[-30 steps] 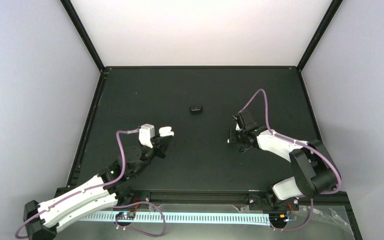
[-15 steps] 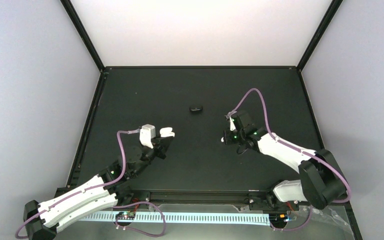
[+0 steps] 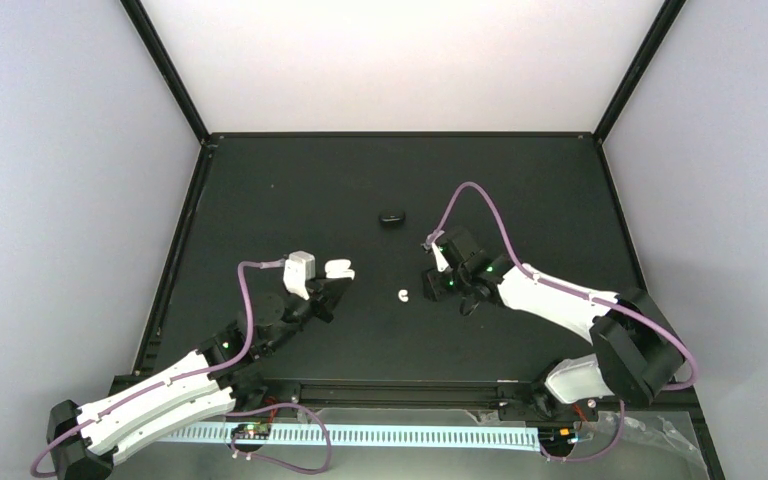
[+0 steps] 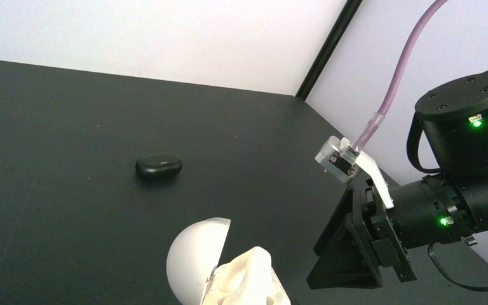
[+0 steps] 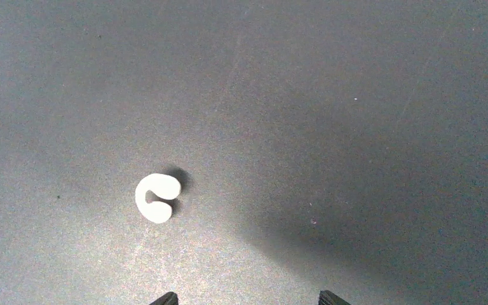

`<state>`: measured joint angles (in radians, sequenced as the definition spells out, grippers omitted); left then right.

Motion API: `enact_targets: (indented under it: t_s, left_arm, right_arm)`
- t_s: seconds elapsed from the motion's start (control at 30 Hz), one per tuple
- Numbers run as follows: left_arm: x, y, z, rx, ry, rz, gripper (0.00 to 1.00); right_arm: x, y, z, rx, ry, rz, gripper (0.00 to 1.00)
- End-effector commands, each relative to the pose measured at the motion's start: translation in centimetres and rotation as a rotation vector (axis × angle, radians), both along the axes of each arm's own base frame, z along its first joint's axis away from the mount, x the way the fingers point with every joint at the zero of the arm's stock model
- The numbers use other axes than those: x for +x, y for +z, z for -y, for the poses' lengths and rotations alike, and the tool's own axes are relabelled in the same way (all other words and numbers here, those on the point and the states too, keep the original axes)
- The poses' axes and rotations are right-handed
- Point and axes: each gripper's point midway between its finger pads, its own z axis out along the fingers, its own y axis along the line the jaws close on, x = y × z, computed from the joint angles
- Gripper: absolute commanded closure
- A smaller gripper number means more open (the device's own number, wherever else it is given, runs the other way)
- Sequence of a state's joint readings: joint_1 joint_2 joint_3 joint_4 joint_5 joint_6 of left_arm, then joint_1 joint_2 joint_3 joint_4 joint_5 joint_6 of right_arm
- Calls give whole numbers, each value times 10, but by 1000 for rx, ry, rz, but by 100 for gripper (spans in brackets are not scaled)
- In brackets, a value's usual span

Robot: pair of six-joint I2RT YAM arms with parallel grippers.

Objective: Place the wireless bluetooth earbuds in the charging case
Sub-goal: Adjust the earbud at the center of the board, then pick up the earbud from the center of the board.

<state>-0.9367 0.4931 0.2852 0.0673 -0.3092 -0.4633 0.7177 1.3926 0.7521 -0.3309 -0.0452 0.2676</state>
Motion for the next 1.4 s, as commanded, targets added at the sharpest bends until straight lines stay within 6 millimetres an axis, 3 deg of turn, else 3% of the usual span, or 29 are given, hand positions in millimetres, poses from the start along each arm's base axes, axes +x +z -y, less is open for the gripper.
enact_targets:
  t_s: [0.0,0.13,0.23,0.37,0.53,0.87,1.37]
  left_arm:
    - [-2,0,5,2,-34,7,98]
    - [-4,-1,4,1,-36,2,98]
    - [-4,0,3,0,-34,4,98]
    - [-5,1,2,1,-35,2,98]
    - [-7,1,-3,-5,-28,-3,99]
    - [-10,0,-13,-11,-6,2,98]
    - [-11,-2,-18,-8,9,5,98]
  right_arm:
    - [3,8,0,-20,-12,34,45]
    - [-8,10,-20,47,34,14,56]
    - [-8,7,-31,75,36,-16,66]
    - [-6,4,-49,106,54,-39,73]
    - [-6,8,-77,130,108,-45,76]
    - [-8,3,-106,124,162,-73,77]
    - [6,-28,-99,11,76,-95,75]
